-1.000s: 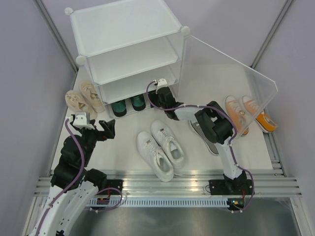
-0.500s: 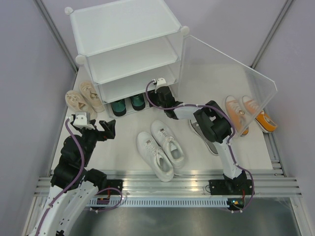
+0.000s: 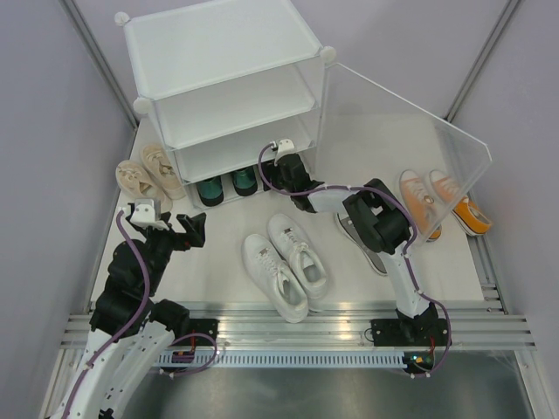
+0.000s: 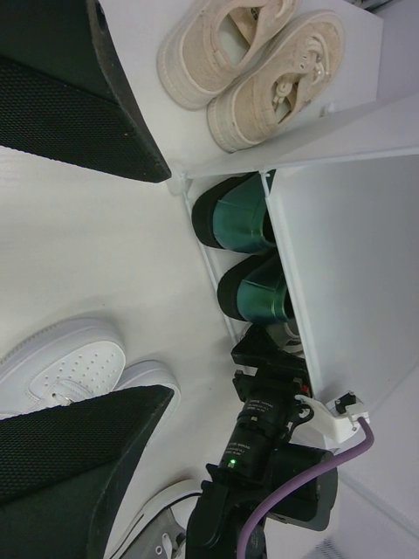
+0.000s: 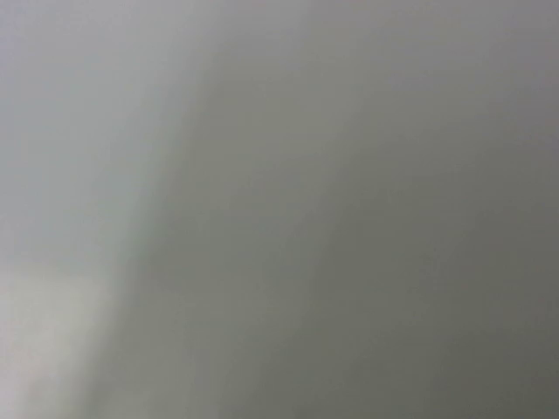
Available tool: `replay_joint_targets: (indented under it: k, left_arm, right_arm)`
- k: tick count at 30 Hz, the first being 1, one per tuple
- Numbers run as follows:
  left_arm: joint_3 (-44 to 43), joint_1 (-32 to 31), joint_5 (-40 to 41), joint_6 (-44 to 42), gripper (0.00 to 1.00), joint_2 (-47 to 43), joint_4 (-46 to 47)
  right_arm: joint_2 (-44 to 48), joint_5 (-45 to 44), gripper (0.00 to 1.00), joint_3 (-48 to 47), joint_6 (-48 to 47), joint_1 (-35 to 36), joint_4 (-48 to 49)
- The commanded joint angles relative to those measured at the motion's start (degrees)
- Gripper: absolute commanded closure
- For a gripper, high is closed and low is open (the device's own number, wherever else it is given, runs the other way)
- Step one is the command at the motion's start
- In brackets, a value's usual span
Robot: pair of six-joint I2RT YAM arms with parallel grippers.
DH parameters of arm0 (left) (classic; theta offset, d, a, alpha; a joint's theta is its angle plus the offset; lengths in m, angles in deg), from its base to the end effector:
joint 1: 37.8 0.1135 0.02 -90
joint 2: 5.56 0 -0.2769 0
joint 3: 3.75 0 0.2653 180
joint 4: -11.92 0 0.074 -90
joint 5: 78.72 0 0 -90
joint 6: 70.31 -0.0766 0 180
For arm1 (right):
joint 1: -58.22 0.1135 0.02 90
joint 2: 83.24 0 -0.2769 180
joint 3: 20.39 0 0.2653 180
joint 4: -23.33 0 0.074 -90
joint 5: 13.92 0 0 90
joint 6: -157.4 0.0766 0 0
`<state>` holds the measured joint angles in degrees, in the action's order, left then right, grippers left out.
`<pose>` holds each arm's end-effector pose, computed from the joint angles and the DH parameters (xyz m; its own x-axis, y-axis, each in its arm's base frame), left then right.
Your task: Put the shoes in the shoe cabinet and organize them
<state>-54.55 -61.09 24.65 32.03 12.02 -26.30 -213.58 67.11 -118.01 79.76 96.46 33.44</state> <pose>0.1227 -0.0335 0.3295 -0.1152 -0.1768 -0.9775 0.1520 0.9693 -0.1932 0.4477 0.3376 0.1236 -0.4016 -0.0473 -0.9146 -0.4222 0.8958 0.1390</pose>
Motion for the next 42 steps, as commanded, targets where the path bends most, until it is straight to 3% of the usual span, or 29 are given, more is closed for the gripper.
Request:
replay_joint_targets:
  k: [1, 20, 30, 42]
  left_arm:
    - [0.12, -0.27, -0.36, -2.14, 0.00, 0.26, 1.86]
    - [0.21, -0.18, 0.43, -2.23, 0.00, 0.17, 1.68]
    - [0.12, -0.27, 1.05, -2.49, 0.00, -0.53, 1.59]
    - [0.21, -0.18, 0.52, -2.49, 0.00, -1.50, 1.59]
  right_arm:
    - [1.67, 3.52, 0.25, 1.05, 1.79, 1.40, 2.40]
    - [10.19, 1.24, 0.19, 9.93, 2.58, 1.31, 1.43]
    - [25.03, 0.45, 0.21, 27.49, 3.46, 1.40, 3.01]
    - [48.24, -14.75, 0.30, 44.82, 8.28, 1.40, -12.17]
